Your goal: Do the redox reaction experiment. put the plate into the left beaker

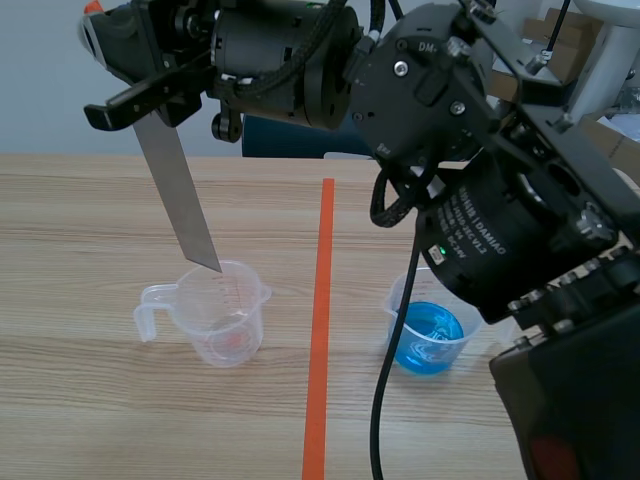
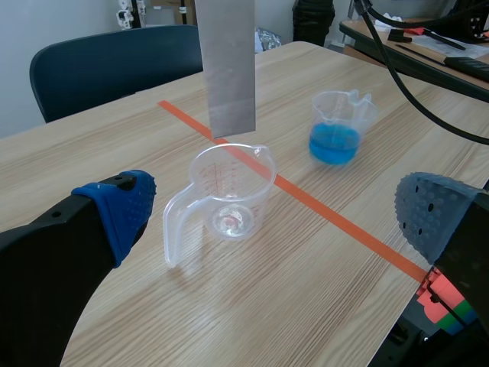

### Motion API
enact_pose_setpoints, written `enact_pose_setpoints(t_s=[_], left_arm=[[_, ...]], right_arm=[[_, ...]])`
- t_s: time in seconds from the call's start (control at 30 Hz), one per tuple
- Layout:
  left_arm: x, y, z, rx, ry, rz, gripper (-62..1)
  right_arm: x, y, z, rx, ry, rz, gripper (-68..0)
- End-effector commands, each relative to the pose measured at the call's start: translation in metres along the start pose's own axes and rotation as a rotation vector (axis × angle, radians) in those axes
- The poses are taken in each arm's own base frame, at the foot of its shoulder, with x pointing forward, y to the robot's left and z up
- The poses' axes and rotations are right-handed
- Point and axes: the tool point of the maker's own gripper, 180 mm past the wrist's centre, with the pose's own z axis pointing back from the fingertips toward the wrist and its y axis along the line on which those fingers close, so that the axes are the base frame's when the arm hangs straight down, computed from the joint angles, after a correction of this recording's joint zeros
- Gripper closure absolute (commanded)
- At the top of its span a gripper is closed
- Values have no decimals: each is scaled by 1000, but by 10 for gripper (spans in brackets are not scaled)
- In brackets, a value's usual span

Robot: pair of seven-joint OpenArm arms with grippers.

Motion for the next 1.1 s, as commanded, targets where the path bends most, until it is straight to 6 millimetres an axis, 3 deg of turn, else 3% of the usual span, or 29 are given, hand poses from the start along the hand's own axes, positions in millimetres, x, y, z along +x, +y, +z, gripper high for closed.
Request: enact_pose_setpoints(t_s=[0.0, 1.07], left_arm=[[5, 1, 1, 9, -25, 2, -623], [5, 1, 1, 10, -26, 2, -623]], right_arm=[[14, 2, -4, 10, -49, 7, 2], [-14, -7, -5, -7, -16, -67, 2]])
